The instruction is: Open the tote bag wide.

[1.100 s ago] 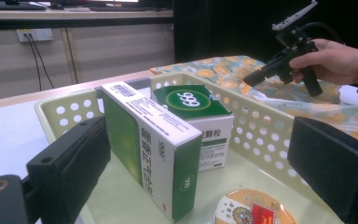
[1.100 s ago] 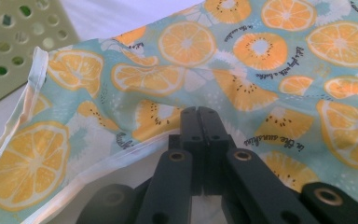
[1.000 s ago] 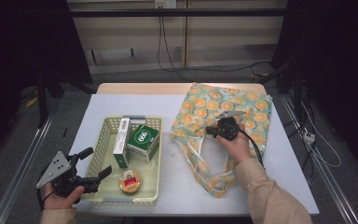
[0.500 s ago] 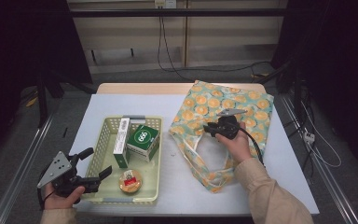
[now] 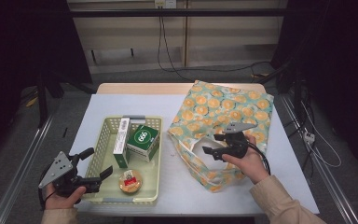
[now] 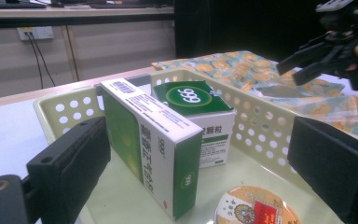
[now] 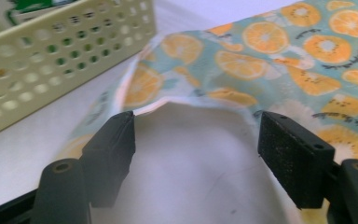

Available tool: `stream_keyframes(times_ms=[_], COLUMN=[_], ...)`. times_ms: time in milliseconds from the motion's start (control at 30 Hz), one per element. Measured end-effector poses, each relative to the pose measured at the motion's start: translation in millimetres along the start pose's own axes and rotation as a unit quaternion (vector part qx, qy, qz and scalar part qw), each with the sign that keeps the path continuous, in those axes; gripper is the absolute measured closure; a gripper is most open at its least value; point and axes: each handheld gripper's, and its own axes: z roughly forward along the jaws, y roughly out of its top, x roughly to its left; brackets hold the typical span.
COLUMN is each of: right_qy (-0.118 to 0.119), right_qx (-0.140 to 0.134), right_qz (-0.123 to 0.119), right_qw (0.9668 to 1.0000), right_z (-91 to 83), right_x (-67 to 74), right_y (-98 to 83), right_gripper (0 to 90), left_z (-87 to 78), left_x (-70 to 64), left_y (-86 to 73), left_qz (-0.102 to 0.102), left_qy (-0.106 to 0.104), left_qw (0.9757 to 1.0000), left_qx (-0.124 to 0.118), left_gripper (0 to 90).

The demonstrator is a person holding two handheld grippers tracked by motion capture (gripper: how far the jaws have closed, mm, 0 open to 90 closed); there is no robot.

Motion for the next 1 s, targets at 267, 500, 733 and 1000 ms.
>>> stream_keyframes(times_ms=[267,500,733,1000], right_qy=[0.040,0.063,0.068,0.092], right_qx=[0.006,0.016,0.023,0.047], right_qz=[-0.038,-0.058,-0.052,-0.062], right_qw=[0.9985,0.9962,0.9960,0.9927], right_z=[-19.7,-24.0,-27.2,-31.3], right_x=[38.8,59.3,51.2,55.0], right_y=[-7.7,-10.8,-28.4,-45.8], right_gripper=[31.2,38.5,51.9,84.3], left_z=[0.3,0.1,-0.2,1.1], left_x=[0.2,-0.3,0.5,-0.2], left_y=[-0.4,-0.1,-0.6,-0.3], left_qz=[-0.001,-0.001,-0.003,-0.002], left_qy=[0.000,-0.001,-0.001,0.000], left_qw=[1.0000,1.0000,1.0000,1.0000], left_qx=[0.000,-0.001,-0.001,0.001], left_gripper=[5.5,5.5,5.5,5.5])
